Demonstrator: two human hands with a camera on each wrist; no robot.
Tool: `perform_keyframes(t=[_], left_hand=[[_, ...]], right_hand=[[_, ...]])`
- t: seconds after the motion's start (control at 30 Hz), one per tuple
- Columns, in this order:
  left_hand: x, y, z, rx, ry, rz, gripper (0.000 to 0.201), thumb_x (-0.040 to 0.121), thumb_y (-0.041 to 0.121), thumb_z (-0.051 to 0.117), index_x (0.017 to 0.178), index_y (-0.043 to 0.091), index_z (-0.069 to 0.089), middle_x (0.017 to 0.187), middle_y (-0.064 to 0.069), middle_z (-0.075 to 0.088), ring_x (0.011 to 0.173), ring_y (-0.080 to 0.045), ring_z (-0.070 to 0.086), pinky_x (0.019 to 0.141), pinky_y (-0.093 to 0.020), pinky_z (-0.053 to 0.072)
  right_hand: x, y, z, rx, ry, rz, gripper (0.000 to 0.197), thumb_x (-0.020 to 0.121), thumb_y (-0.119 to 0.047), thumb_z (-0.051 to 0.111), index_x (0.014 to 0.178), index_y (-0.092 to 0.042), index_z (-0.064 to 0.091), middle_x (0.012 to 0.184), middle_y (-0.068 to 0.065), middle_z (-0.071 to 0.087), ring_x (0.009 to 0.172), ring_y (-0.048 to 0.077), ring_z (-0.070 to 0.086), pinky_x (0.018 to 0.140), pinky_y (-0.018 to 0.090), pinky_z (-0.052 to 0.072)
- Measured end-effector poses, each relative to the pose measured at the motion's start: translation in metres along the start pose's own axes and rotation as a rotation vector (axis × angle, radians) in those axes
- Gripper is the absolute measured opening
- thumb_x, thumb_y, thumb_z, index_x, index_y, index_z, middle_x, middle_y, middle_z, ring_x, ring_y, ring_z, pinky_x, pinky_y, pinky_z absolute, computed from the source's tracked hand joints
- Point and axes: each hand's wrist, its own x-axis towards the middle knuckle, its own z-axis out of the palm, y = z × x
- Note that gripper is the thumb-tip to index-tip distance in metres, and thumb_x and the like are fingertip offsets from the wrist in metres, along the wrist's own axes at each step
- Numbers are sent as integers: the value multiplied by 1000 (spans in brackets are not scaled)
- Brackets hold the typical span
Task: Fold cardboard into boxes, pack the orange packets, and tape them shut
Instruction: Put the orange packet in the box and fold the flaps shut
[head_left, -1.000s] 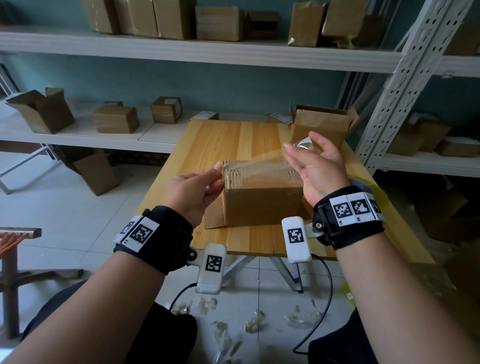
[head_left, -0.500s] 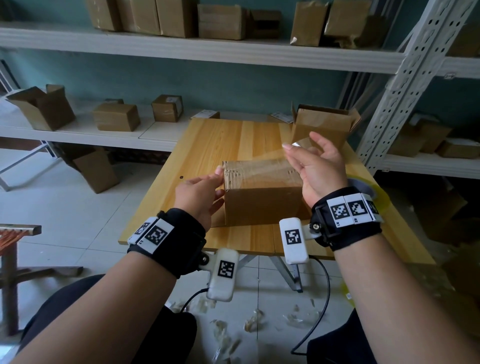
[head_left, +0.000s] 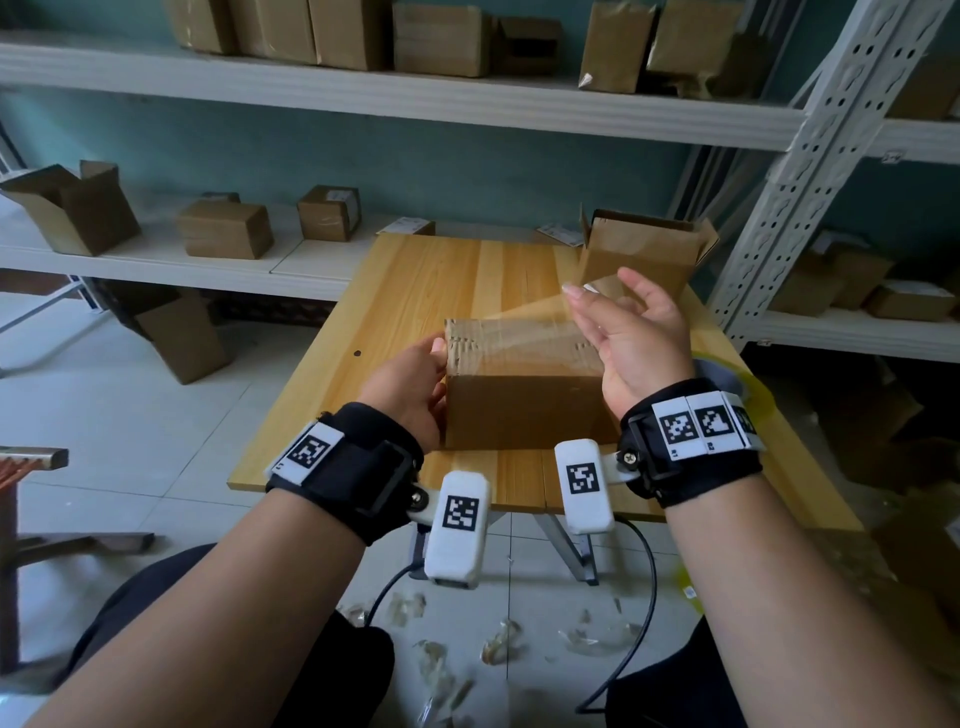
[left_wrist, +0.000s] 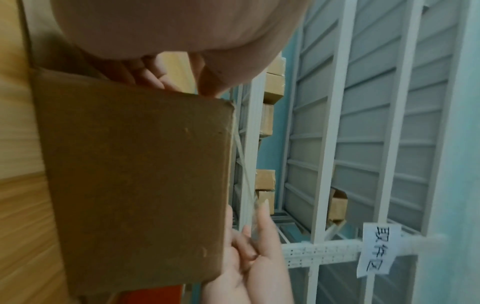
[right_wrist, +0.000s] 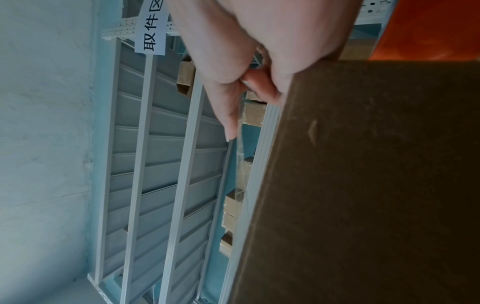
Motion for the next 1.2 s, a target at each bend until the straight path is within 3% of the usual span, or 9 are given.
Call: perform_keyframes(t=[0.1,0.17,0.3,0.43,0.57,0.67,0.97,1.07,1.2], left_hand=[[-3,1,3,257,12,249,39,111,7,44,133,29,68,115,-2,72,100,-20,72,91,-39,64],[1,2,3,355,-7,350,47,109,2,40,145,24,61,122,-1,69,109,-20,69,101,-43,58],[2,7,5,289,-87,345,52,105,-7,35,146,14,60,135,-7,62,117,-23,63,96,-34,59],[-3,12,8,312,-227,317,49,104,51,61,143,22,59,136,-3,60,122,-26,62,106,-42,54],[-2,-1,11,659,-306,468,72,80,49,87,142,29,55,126,6,58,111,-17,63,89,-32,60],[3,-4,12,626,-282,487,71,78,45,90,139,32,58,124,7,59,108,-15,64,78,-24,58],[7,-3,7,588,-320,507,73,63,44,96,129,33,69,124,2,68,109,-20,70,84,-29,64],[4,-2,8,567,-317,491,57,72,34,95,124,32,72,121,1,66,102,-18,70,71,-22,61],[7,-3,9,590,-306,482,46,82,35,90,123,33,69,117,2,67,100,-18,70,71,-22,62]], right_hand=[[0,0,-2,-5,6,-9,79,79,2,87,147,-11,51,102,5,54,122,28,69,97,34,61],[1,1,-3,-4,9,-15,79,79,2,87,148,-11,50,96,1,54,120,26,70,99,36,60],[3,3,-4,5,3,-29,80,78,2,88,147,-10,51,85,-3,52,105,22,69,97,35,61],[2,1,-2,-32,-6,-41,68,79,1,88,138,-11,57,91,1,55,101,21,70,91,28,61],[-2,-3,2,-93,-28,-24,34,81,1,86,100,-12,61,96,10,64,100,22,72,94,32,61],[-5,-8,1,-126,-67,-10,36,82,0,85,83,-15,53,93,13,64,100,25,72,101,40,59],[-10,-27,-3,-248,-168,25,32,85,-8,84,85,-12,52,71,0,69,81,16,74,94,40,63],[-12,-33,-3,-257,-139,45,29,87,-15,84,94,-7,57,85,16,59,66,12,59,90,44,64],[-12,-38,-7,-367,-109,36,30,86,-22,86,98,-4,64,82,12,55,70,16,57,79,39,65]])
